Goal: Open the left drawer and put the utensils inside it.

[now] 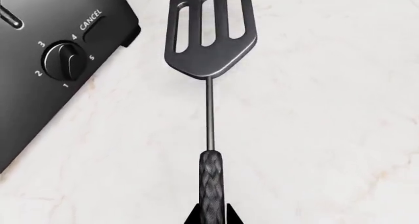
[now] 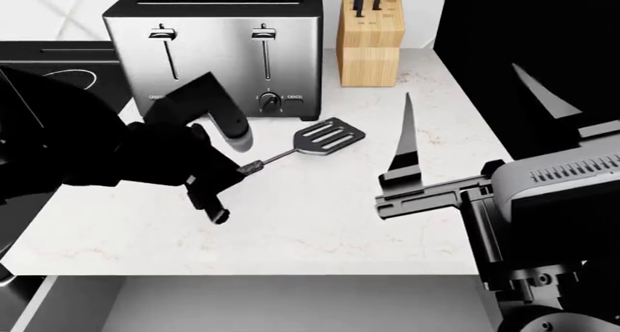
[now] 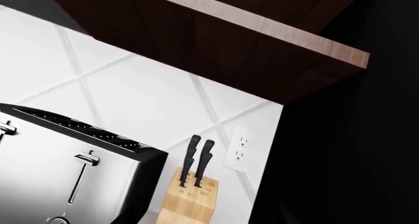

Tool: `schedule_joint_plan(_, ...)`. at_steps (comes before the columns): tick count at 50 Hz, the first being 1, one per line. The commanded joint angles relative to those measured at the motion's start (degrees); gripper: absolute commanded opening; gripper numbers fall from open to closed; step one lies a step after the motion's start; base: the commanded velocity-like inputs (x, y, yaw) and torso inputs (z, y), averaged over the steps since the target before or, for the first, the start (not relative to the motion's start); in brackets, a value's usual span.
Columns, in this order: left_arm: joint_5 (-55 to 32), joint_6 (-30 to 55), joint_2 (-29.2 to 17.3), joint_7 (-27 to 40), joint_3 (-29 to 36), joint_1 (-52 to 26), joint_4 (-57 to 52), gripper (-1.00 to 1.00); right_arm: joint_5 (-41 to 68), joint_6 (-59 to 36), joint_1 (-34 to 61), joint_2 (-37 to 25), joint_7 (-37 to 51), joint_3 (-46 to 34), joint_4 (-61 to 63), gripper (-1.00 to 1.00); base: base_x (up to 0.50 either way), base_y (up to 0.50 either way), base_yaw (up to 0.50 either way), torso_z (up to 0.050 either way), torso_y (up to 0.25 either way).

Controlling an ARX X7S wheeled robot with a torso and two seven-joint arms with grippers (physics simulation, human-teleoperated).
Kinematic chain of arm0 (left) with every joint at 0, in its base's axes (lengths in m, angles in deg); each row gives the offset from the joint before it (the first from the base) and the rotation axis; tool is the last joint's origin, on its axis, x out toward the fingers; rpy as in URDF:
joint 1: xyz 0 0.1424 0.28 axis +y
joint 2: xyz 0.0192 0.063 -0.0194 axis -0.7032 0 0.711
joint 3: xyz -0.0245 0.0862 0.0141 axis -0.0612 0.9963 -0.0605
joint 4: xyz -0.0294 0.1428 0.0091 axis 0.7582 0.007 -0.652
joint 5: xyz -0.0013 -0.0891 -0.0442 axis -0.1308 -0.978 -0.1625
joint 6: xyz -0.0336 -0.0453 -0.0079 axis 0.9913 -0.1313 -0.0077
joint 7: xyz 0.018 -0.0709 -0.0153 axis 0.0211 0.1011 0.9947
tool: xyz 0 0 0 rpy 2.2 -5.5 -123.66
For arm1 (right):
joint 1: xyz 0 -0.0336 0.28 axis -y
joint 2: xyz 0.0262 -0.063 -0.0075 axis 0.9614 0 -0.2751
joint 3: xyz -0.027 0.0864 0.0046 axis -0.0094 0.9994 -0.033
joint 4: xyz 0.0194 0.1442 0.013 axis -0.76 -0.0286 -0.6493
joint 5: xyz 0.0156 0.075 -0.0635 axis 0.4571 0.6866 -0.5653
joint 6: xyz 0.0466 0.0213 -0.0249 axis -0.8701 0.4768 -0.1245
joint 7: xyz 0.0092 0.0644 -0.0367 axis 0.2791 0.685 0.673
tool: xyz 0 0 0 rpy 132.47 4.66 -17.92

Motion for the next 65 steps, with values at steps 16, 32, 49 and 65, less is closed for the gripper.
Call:
schedule_joint_plan(16, -11.2, 8.7, -15.6, 8.3, -3.4, -8.5, -26.7, -1.00, 11.9, -4.3, 10.3, -4.3, 5.4, 2.7, 4.6, 1.00, 0.00, 0.00, 0.00, 0.000, 0.000)
schedule_joint_plan(32, -19.9, 12.9, -23.5, 13.5, -5.0, -12.2, -37.6, -1.00, 15.7, 6.4, 32.1, -11.5, 13.3, -22.0, 4.7, 1.00, 0.00, 0.00, 0.00, 0.000, 0.000)
schedule_joint_plan(49, -25.9, 16.4, -24.0, 14.6, -7.4, -17.4, -40.2, -1.00, 14.4, 12.1, 41.8, -13.5, 15.9, -35.7, 4.6, 1.00, 0.00, 0.00, 0.00, 0.000, 0.000)
schedule_joint_plan(65, -30.2, 17.3, -23.6, 9.3, -12.1, -22.4, -42.4, -1.00, 14.3, 13.5, 45.0, -13.5, 16.5, -39.6, 4.5, 1.00, 0.00, 0.00, 0.00, 0.000, 0.000)
